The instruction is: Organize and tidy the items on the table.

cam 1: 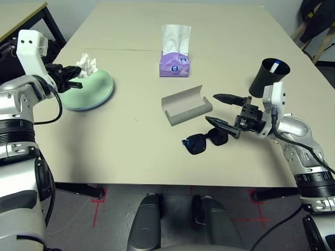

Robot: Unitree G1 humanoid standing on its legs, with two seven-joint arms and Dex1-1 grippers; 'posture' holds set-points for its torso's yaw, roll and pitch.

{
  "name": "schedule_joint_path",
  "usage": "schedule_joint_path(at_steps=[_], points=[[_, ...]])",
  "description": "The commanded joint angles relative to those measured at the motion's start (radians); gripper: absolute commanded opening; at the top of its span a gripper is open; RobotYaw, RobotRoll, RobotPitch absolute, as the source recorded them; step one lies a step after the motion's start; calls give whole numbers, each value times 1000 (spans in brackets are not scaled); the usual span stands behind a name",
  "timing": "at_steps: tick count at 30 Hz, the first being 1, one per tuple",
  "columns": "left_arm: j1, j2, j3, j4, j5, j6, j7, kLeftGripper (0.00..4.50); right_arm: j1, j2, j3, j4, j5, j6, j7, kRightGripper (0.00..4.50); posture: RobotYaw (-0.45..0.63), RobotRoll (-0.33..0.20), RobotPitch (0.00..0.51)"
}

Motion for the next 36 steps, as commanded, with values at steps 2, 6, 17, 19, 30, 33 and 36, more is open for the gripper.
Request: schedule_joint_path(at_steps=[2, 6, 17, 19, 30, 33, 36], points=[[-8, -10, -7, 20, 17, -16, 0, 2504, 1, 2, -8, 7, 3, 3, -8, 4500, 99, 0, 134], [14, -12, -1, -3, 11, -6, -2, 4029, 3, 9, -10, 6, 8, 20, -27, 4500, 103, 0, 135], [182, -27, -21, -227, -60, -114, -257, 4477, 3, 21, -8, 12, 8, 34, -36, 4500, 121, 0, 140], [223, -72, -7, -237, -87, -184, -296, 4477, -2, 22, -8, 17, 9, 35, -34, 4500, 126, 0, 143], [255, -110, -98, -266, -148, -323, -708, 4477, -27, -33, -26, 54, 15, 41, 20, 4500, 129, 0, 175], [271, -110, -127, -290, -132, -371, -771, 4477, -47, -55, -22, 55, 12, 67, 22, 4500, 133, 0, 183], [300, -132, -155, -343, -129, -408, -788, 4477, -78, -98, 6, 46, -21, 97, 35, 4500, 136, 0, 191]])
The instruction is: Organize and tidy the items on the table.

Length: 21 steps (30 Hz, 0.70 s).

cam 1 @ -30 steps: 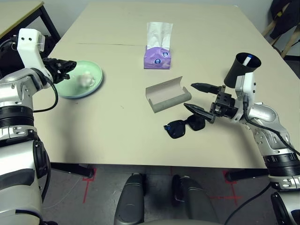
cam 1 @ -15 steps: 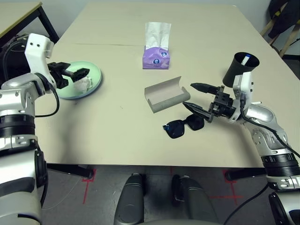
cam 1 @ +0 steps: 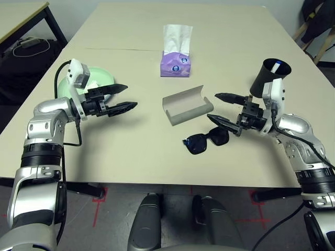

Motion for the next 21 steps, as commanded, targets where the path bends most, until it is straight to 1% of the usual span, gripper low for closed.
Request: schedule_joint_path(at_steps=[1, 3, 7, 10, 12, 14, 17, 19, 21], points=[[46, -22, -42, -64, 9, -54, -32, 4477, -37, -44, 21, -14, -29, 65, 6, 4500, 137, 0, 192], [71, -36, -54, -89, 6, -69, -32, 4477, -59, -68, 37, -41, -39, 139, -9, 4500, 140, 0, 192], [111, -50, -65, -135, -6, -67, -29, 4477, -59, -143, 87, -134, -56, 225, 39, 4500, 145, 0, 188], [131, -54, -72, -163, -13, -61, -32, 4477, -89, -187, 132, -207, -64, 332, 48, 4500, 141, 0, 183], [137, -59, -77, -170, -12, -63, -31, 4477, -128, -228, 208, -269, -144, 377, 40, 4500, 139, 0, 182], [138, -65, -80, -169, -11, -68, -30, 4477, -154, -242, 269, -324, -208, 402, 21, 4500, 140, 0, 180], [138, -72, -84, -161, -4, -86, -31, 4477, -180, -238, 331, -389, -265, 386, 26, 4500, 151, 0, 176], [139, -72, -85, -161, -4, -87, -27, 4477, -211, -262, 377, -414, -330, 368, 42, 4500, 151, 0, 176], [142, -70, -85, -158, -4, -91, -27, 4477, -272, -288, 428, -452, -391, 427, 63, 4500, 158, 0, 175]])
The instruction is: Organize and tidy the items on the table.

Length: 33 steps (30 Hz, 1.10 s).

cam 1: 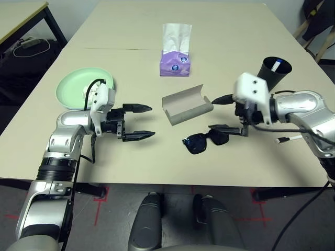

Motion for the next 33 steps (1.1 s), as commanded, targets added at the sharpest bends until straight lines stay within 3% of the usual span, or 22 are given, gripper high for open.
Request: schedule_joint_path(at_steps=[1, 4, 10, 19, 33], points=[[16, -1, -11, -8, 3, -14, -3, 4477, -85, -56, 78, -74, -104, 47, 52, 4500, 160, 0, 176], [25, -4, -9, -8, 1, -15, 5, 4477, -147, -92, 154, -73, -201, 25, 106, 4500, 166, 0, 173], [36, -5, -11, -6, 4, -24, 11, 4477, -178, -70, 237, -25, -303, -30, 165, 4500, 173, 0, 173], [39, -1, -13, -4, 8, -32, 11, 4477, -171, -24, 262, -42, -351, -63, 244, 4500, 175, 0, 174], [56, -1, -14, -31, 7, -25, 33, 4477, -246, 48, 296, -26, -420, 76, 338, 4500, 195, 0, 170]])
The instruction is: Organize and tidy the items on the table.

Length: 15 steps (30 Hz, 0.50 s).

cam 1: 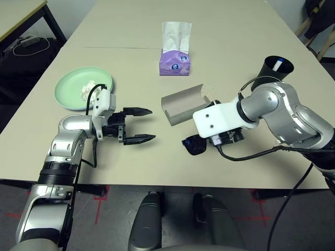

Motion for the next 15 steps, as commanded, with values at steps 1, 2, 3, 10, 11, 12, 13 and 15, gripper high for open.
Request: schedule_joint_path(at_steps=[1, 2, 3, 10, 11, 12, 13, 15], points=[[16, 1, -13, -25, 5, -3, 3, 4477, -10, 6, 27, -2, -23, 10, 20, 4500, 195, 0, 169], [16, 1, -13, -26, 5, -3, 5, 4477, -11, 8, 29, 1, -27, 7, 22, 4500, 196, 0, 169], [16, 1, -13, -26, 6, -3, 6, 4477, -10, 10, 32, 2, -30, 5, 23, 4500, 197, 0, 169], [14, 3, -14, -23, 8, -2, 11, 4477, 1, 19, 45, 10, -55, 2, 33, 4500, 194, 0, 166], [12, 3, -14, -22, 9, -2, 12, 4477, 2, 24, 48, 14, -59, 3, 32, 4500, 195, 0, 166], [11, 3, -14, -21, 9, -2, 12, 4477, 4, 28, 50, 18, -62, 3, 31, 4500, 195, 0, 166], [9, 2, -15, -19, 10, -2, 13, 4477, 6, 33, 53, 27, -67, -2, 27, 4500, 195, 0, 166], [8, 3, -15, -17, 10, -2, 13, 4477, 10, 40, 56, 41, -73, -12, 25, 4500, 195, 0, 166]])
